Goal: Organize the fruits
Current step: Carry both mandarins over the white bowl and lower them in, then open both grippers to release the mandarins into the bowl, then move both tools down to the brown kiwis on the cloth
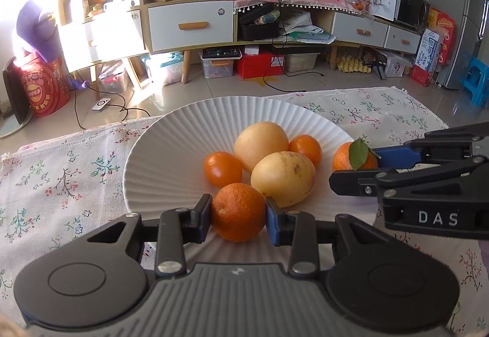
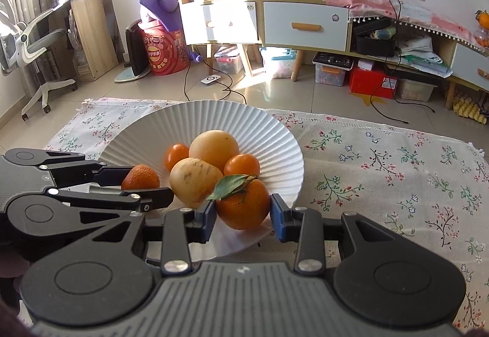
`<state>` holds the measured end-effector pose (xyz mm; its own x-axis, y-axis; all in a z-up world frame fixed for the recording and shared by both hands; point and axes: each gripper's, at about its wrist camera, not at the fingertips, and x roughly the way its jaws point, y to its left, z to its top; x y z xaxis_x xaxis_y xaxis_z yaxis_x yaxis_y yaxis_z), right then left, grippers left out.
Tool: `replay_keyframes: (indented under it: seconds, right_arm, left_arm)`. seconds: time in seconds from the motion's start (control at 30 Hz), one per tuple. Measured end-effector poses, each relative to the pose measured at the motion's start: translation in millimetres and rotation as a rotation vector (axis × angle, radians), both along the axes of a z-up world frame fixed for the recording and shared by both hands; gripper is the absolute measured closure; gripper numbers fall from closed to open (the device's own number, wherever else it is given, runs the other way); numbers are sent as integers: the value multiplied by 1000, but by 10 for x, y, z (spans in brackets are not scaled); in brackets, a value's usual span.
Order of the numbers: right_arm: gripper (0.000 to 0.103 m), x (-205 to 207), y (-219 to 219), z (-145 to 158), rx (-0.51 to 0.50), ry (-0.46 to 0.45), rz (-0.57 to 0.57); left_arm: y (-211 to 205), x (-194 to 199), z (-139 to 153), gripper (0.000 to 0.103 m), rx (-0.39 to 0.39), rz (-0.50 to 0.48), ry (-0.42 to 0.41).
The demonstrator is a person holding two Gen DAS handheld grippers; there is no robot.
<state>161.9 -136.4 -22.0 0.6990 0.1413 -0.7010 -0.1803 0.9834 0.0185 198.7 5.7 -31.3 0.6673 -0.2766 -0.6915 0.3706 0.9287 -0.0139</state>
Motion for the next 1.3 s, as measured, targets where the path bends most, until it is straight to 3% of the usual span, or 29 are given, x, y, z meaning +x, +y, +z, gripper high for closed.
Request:
replay_keyframes:
  seconds: [0.17,0.33,0.4,0.6,0.87,1.07,1.3]
  right_arm:
    - [68,-13,12,3,-2,-3,7]
    - [64,-59,38,71,-7,-19,28]
    - [62,-85,41,108,-3,-27,32]
    - [48,-174,-20,201,12,-47,35]
    - [24,-374,-79,296,21,-61,50]
    - [9,-549,-141,388,58,-76,56]
    - [1,-756,-153,418,97,-69,92]
  left_arm:
    - [-4,-12,0,102,-10,-15,3]
    - [-17,-43,-11,91,-8,-41,-2]
    - [-12,-48,-4,79,-19,-41,1]
    - [-10,-124,53,55,-39,-50,-4]
    - [-2,-294,126,38,-37,-50,8]
    - [13,-464,241,27,-59,-56,-3]
    - [72,-690,246,27,-1,-15,-17]
